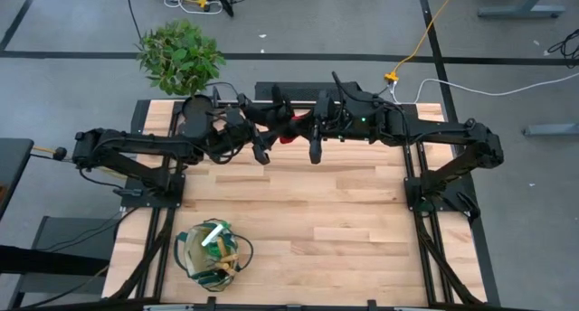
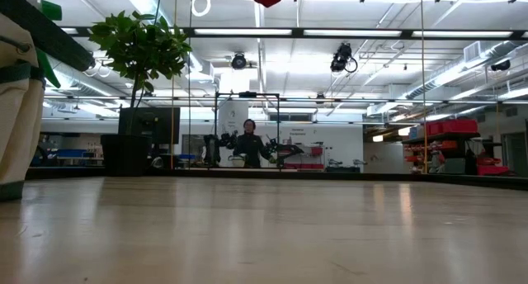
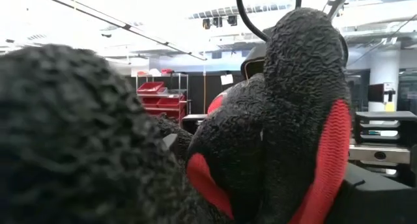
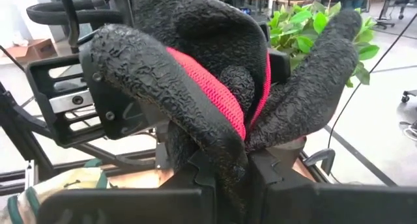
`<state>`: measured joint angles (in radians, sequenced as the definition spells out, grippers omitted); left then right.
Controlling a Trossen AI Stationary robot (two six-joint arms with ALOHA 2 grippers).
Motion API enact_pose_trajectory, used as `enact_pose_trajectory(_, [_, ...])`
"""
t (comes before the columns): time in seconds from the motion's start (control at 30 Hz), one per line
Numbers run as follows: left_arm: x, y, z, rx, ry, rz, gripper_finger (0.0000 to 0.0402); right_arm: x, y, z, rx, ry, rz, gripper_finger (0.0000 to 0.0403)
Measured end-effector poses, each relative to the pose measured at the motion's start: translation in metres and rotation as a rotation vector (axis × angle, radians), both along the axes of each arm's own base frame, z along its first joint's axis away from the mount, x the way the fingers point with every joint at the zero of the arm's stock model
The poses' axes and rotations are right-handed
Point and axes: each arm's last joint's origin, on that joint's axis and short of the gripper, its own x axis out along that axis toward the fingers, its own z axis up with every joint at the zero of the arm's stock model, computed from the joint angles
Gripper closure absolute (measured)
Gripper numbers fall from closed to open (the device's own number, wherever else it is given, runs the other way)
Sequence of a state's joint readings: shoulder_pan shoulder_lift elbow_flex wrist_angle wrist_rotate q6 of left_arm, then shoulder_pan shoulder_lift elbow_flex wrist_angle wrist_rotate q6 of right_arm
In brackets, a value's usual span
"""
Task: Pick & Place Garden tools in Gardening bag
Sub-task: Put the gloves into the gardening bag
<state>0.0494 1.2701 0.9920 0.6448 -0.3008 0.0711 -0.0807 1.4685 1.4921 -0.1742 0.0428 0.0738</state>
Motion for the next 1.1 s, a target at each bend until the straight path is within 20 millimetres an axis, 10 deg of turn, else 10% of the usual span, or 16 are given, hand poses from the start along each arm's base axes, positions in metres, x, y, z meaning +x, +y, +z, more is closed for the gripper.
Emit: enact_pose_trajectory(1.1, [-0.0002, -0.0011, 0.0011, 0.016, -0.009, -0.031, 0.0353, -0.0002, 0.0002, -0.0004, -0.004, 0.006, 0.011, 0.0368])
